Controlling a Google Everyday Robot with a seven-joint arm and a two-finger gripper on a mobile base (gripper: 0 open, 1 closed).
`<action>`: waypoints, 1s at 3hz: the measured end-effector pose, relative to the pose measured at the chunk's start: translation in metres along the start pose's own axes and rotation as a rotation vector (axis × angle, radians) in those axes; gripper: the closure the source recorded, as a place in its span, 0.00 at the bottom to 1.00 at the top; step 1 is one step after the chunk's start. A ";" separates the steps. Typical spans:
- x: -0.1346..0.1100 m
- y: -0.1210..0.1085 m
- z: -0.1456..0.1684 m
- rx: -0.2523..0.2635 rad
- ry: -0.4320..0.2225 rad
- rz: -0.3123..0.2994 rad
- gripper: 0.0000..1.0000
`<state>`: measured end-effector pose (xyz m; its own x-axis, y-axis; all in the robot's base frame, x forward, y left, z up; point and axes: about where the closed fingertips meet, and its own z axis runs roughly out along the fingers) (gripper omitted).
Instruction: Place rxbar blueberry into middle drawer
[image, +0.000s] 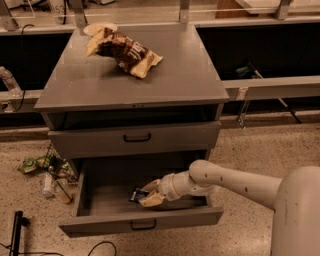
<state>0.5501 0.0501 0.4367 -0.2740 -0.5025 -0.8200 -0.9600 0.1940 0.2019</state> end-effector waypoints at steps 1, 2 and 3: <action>0.008 -0.005 0.004 0.031 0.004 0.041 0.05; 0.008 -0.008 0.000 0.062 -0.006 0.067 0.00; -0.002 -0.001 -0.023 0.078 -0.057 0.086 0.15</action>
Offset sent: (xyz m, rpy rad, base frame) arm 0.0095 -0.0155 -0.0054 -0.0056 0.0257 -0.1440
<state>0.5502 0.0315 0.4509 -0.3494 -0.4327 -0.8311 -0.9251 0.3001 0.2327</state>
